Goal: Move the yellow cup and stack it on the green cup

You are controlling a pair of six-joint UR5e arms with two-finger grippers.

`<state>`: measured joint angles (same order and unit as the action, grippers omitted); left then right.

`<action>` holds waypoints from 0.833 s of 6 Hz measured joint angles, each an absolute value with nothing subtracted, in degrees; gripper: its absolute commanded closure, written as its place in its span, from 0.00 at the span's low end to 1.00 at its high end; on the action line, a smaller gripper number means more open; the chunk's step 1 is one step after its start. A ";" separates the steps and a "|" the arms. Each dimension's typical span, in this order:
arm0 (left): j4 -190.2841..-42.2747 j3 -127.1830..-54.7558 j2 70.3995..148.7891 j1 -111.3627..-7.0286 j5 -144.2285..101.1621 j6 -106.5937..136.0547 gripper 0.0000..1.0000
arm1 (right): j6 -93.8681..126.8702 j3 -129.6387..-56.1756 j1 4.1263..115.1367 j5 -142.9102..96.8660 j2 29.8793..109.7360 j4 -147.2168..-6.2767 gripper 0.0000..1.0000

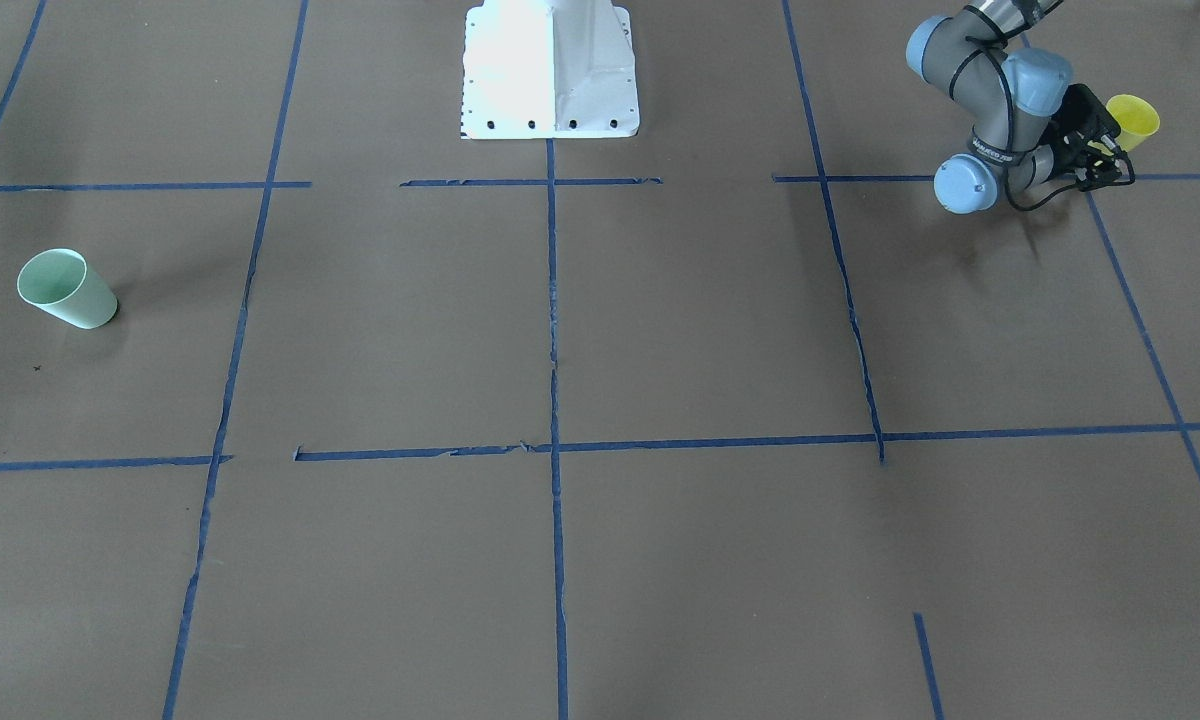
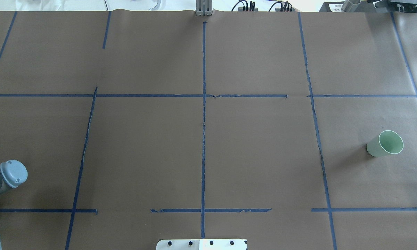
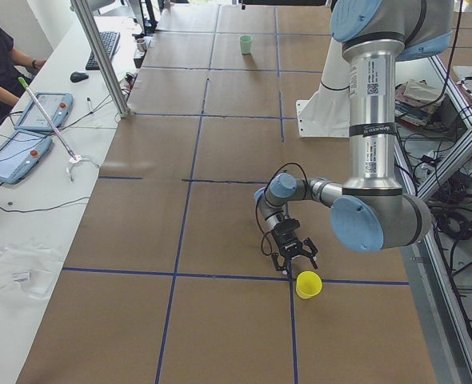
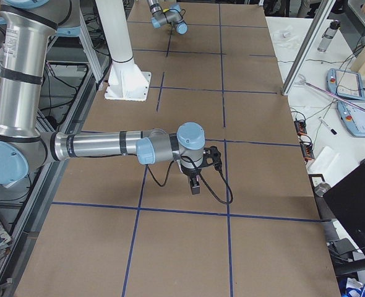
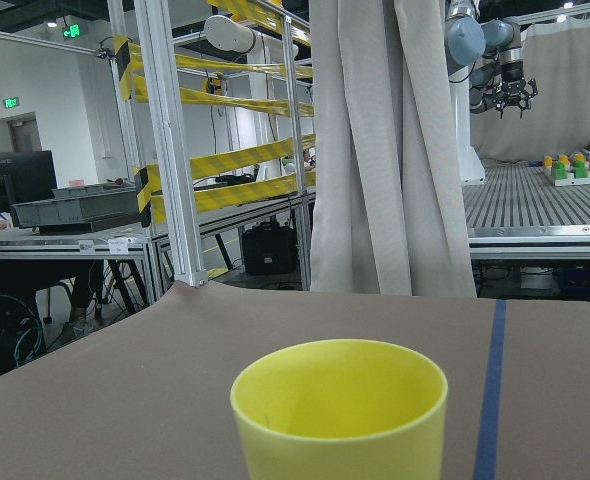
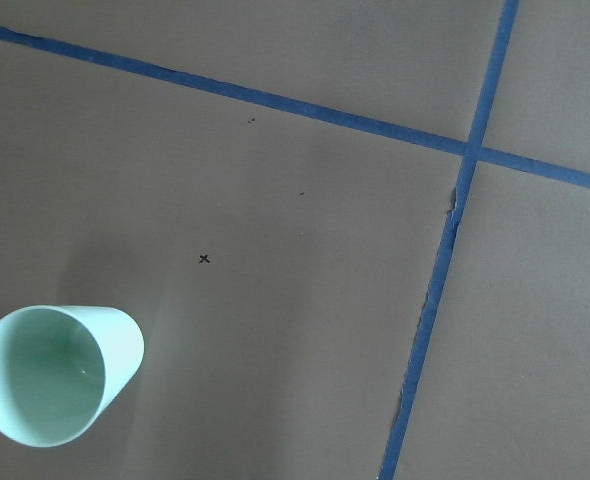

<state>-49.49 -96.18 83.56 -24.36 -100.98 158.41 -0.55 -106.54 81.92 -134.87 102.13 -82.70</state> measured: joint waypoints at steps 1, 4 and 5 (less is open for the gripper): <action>-49.94 -95.06 83.45 -24.22 -100.81 158.33 0.01 | -0.53 -106.50 81.88 -134.84 102.13 -82.70 0.00; -53.74 -89.40 83.22 -22.75 -101.04 158.37 0.34 | -0.63 -106.36 81.86 -134.83 102.21 -82.70 0.00; -54.64 -89.07 82.56 -22.61 -101.07 158.38 0.84 | -0.62 -106.35 81.85 -134.85 102.19 -82.70 0.00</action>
